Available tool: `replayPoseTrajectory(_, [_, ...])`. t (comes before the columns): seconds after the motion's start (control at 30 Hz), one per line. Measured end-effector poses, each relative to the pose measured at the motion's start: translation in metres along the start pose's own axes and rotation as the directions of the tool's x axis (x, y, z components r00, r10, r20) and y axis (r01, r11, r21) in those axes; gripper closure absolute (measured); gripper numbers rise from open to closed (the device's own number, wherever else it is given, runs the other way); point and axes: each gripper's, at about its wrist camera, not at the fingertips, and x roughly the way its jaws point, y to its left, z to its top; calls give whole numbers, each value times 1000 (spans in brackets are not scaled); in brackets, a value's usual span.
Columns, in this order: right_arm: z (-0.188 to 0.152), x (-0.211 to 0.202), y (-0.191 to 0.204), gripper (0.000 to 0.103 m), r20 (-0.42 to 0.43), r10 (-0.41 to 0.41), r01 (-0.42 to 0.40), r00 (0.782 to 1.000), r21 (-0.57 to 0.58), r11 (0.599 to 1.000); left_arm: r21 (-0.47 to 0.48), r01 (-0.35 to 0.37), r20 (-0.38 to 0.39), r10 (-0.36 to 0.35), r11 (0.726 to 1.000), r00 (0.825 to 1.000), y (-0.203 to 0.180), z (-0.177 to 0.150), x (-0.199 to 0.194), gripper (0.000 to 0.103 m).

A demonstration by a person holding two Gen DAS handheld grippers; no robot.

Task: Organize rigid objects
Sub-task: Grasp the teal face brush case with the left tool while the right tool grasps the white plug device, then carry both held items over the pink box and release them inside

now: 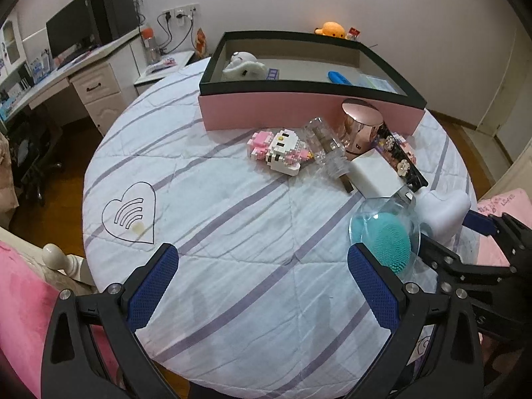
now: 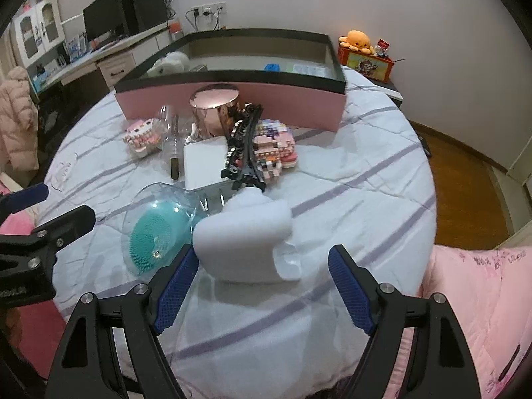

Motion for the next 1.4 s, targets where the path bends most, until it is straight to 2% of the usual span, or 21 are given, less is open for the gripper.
replayPoseTrajectory(0.2, [6,12,-6,23,-14,11,-10,1000,12,1000,26,44,-12,-44,999,999,-10,3,1,0])
replayPoseTrajectory(0.23, [6,11,-8,26,-11,35,-35,999,17,999,30,47,-12,-47,998,999,-13,4,2,0])
replayPoseTrajectory(0.27, [5,10,-11,37,-12,59,-59,998,23,998,35,52,-14,-51,998,999,-16,4,2,0])
replayPoseTrajectory(0.3, [5,8,-15,43,-14,76,-76,997,34,997,44,63,-21,-62,997,998,-22,6,3,0])
replayPoseTrajectory(0.47, [-1,3,-39,43,-3,3,-3,1000,64,998,88,112,-45,-108,990,993,-49,8,7,0])
replayPoseTrajectory(0.63, [-7,-2,-70,43,-7,-18,18,1000,117,993,131,115,-100,-102,985,990,-85,7,28,0])
replayPoseTrajectory(0.67, [-8,-2,-72,43,-8,-18,18,1000,120,993,144,107,-113,-92,984,989,-89,6,35,0])
replayPoseTrajectory(0.7, [-9,-2,-75,43,-8,-14,15,1000,123,992,158,66,-146,-43,985,988,-96,3,48,0])
replayPoseTrajectory(0.73, [-9,-2,-77,43,-9,-7,8,1000,124,992,147,67,-137,-47,987,989,-95,3,50,0])
replayPoseTrajectory(0.77, [-10,-3,-76,43,-8,-5,6,1000,123,992,119,72,-92,-61,990,994,-93,3,46,4])
replayPoseTrajectory(0.8, [-10,-3,-76,43,-6,-5,6,1000,119,993,99,64,-74,-57,993,996,-88,4,43,25])
replayPoseTrajectory(0.87, [-11,-5,-76,43,-3,-5,5,1000,114,993,101,59,-68,-52,993,996,-81,7,38,45])
replayPoseTrajectory(1.0, [-11,-7,-74,43,13,23,-24,1000,120,992,65,68,-91,-62,996,994,-62,10,35,45])
replayPoseTrajectory(1.1, [-8,-13,-67,43,36,39,-43,999,109,993,63,32,-58,-28,998,998,-53,12,25,45])
replayPoseTrajectory(1.4, [11,-55,-47,43,163,48,-61,985,74,995,41,24,45,-26,999,999,-25,29,-18,46])
